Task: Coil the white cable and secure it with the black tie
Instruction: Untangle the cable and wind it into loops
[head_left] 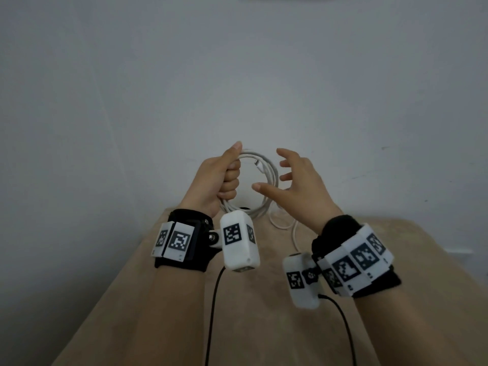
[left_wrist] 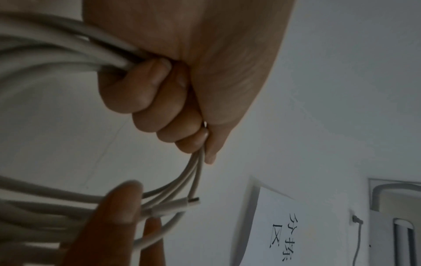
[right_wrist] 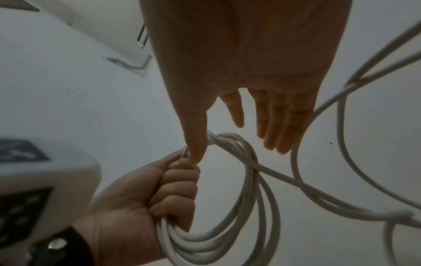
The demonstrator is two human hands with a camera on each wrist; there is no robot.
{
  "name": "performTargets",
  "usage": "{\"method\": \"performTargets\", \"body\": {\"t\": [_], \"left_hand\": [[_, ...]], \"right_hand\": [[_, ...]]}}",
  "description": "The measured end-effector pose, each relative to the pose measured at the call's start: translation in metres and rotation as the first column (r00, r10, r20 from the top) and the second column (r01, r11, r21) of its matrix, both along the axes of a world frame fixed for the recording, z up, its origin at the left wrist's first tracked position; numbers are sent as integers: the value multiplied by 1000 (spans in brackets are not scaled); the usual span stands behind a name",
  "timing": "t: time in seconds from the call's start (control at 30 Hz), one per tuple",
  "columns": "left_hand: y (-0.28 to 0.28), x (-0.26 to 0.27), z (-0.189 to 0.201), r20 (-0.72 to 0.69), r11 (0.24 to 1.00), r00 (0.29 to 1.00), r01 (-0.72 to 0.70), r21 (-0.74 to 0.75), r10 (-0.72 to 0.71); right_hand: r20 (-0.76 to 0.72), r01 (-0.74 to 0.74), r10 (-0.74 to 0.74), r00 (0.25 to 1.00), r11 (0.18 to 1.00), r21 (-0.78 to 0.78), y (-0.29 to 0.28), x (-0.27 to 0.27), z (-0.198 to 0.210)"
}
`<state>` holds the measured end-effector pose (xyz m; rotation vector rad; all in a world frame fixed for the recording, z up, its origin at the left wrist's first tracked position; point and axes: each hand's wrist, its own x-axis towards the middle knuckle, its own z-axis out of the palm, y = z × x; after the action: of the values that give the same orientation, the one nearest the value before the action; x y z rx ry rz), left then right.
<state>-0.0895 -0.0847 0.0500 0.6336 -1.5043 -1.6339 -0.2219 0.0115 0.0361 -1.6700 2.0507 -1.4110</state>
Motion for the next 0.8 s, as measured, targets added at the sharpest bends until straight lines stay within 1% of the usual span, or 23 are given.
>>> {"method": "performTargets", "body": {"t": [0.07, 0.17, 0.23, 0.3, 0.4, 0.47, 0.6, 0.67, 0.8], "left_hand": [[3, -2, 1, 16, 999, 999, 47, -15, -47], [5, -4, 3, 14, 993, 993, 115, -22, -115], [5, -3, 4, -10, 990, 990, 144, 2, -144], [5, -1, 4, -45, 985, 985, 167, 42, -165], [3, 0, 3, -76, 979, 981, 185, 90, -178], [2, 1, 3, -65, 978, 982, 186, 94, -180], [3, 0, 1, -46, 980, 981, 191, 62, -189], [4, -1, 0, -42, 978, 979, 203, 38, -202], [2, 4, 0, 1, 976, 976, 217, 4, -217]], "right_hand": [[72, -36, 35, 997, 999, 5, -3, -4, -1], [185, -109, 121, 975, 991, -71, -4, -11, -4], [311, -212, 242, 919, 969, -128, -3, -13, -4], [421, -296, 352, 836, 935, -194, 0, -13, -3], [516, -339, 422, 746, 907, -251, 0, -11, -2], [521, -338, 422, 742, 906, -253, 0, -11, -3], [478, -291, 392, 786, 917, -274, -1, -13, -3], [505, -273, 394, 768, 915, -298, -2, -16, -4], [567, -278, 423, 707, 903, -327, -3, -18, -5]]}}
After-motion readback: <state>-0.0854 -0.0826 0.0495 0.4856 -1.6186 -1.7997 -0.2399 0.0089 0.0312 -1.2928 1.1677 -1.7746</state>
